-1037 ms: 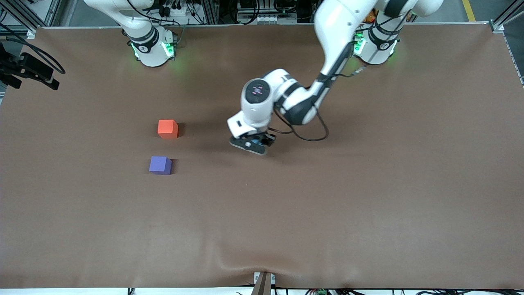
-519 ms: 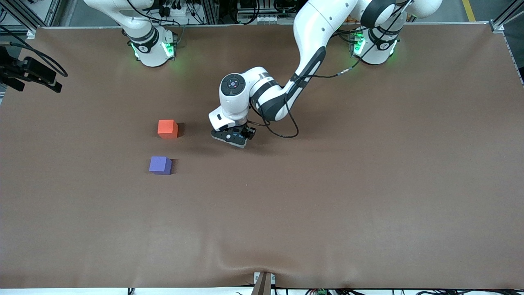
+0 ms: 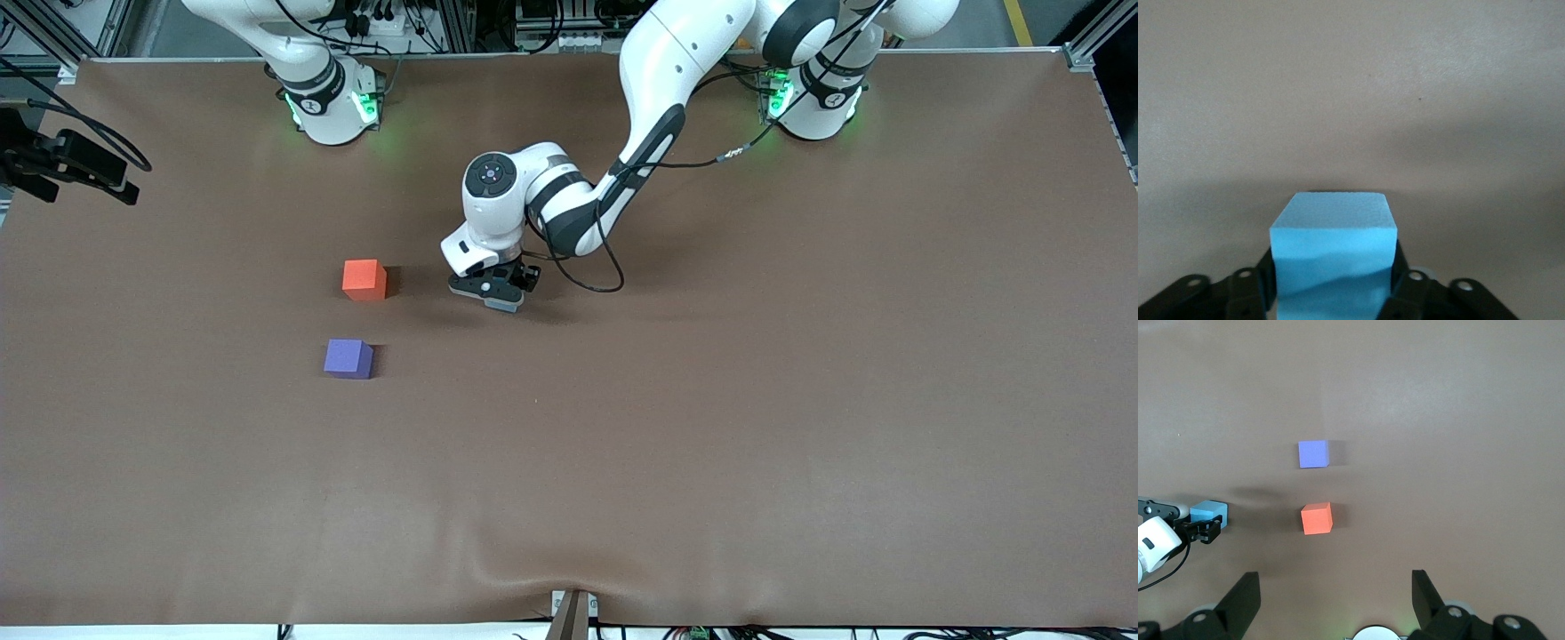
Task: Place blue block between orange and purple blocks
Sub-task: 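Lift the light blue block and carry it toward the table's middle, then set the blue block down while the right gripper reaches toward it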
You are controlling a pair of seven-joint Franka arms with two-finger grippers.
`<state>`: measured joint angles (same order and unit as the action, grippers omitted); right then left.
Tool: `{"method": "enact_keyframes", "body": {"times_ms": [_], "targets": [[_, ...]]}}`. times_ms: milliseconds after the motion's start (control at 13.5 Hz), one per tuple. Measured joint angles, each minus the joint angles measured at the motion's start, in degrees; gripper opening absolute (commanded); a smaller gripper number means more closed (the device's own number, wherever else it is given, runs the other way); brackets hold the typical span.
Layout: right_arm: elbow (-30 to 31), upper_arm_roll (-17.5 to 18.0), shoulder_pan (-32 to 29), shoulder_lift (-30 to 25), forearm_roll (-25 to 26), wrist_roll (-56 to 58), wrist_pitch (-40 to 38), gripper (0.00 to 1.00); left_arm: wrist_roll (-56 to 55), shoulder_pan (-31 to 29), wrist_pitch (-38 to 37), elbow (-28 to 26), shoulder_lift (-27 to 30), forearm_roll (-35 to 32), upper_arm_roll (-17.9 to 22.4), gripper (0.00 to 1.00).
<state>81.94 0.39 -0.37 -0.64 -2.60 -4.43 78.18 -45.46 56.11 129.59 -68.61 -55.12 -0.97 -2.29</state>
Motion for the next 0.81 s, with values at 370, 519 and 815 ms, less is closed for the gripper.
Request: {"method": "enact_keyframes", "body": {"times_ms": [370, 519, 815], "targets": [[0.0, 0.2, 0.2, 1.0, -0.1, 0.1, -0.2, 1.0, -4.1, 0.0, -2.5, 2.2, 1.8, 0.0, 1.3, 1.0], [0.1, 0.5, 0.7, 1.9, -0.2, 0.2, -0.3, 1.0, -5.1, 0.0, -6.9, 2.9, 5.0, 0.0, 2.6, 1.0], [0.1, 0.7, 3.7, 4.9, -0.2, 0.2, -0.3, 1.0, -4.8, -1.5, -21.3, 3.4, 15.0, -0.3, 6.6, 1.0]]}}
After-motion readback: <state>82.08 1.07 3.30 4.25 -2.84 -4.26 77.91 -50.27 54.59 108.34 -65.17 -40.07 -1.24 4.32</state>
